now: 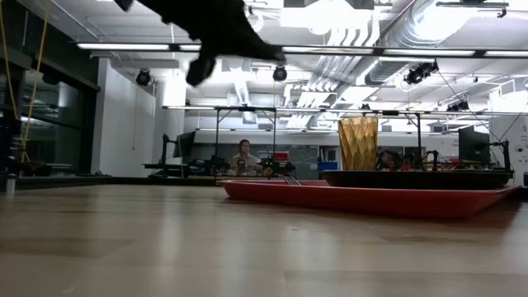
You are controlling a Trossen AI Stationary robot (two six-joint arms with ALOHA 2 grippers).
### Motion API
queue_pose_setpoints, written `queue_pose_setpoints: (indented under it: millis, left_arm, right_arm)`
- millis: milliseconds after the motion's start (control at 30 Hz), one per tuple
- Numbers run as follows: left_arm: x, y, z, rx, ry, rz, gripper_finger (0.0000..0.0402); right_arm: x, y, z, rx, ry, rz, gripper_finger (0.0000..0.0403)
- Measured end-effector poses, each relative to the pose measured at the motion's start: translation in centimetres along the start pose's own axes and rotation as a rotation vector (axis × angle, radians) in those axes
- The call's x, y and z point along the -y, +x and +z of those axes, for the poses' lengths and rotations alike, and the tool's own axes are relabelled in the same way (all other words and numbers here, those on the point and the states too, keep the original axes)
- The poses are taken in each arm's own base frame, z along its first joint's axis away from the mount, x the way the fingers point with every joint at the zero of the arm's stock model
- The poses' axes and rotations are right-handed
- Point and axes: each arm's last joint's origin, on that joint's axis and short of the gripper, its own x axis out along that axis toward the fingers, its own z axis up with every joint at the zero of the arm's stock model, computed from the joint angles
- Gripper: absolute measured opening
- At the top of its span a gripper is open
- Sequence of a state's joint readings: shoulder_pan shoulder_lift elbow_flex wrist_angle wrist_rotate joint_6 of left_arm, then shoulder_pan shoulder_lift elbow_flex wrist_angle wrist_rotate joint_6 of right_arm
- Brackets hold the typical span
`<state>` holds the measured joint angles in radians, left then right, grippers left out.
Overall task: Pick and place plate/cup/fork/spoon on tray
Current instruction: Put the black spoon on the red serving tray to the left of the pink fork
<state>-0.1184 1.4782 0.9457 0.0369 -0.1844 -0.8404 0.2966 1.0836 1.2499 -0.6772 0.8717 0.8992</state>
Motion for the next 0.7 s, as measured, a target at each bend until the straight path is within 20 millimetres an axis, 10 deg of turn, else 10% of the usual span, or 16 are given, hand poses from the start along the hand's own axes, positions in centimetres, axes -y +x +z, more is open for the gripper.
queue_pose_setpoints:
  millis: [267,700]
  left_arm:
    - [-1.3,5.8,-4.2,-0.063,-0.146,0.089,0.0]
    - [-3.2,7.9,-5.7,-0.024,-0.208,0.217,0.0]
  right_arm:
    - [-0.3,0.6,-0.7,-0.024,-0.029,-0.014,0.0184]
    - [-0.3,0.8,-1.1,-0.041,-0.036,-0.028,0.0183]
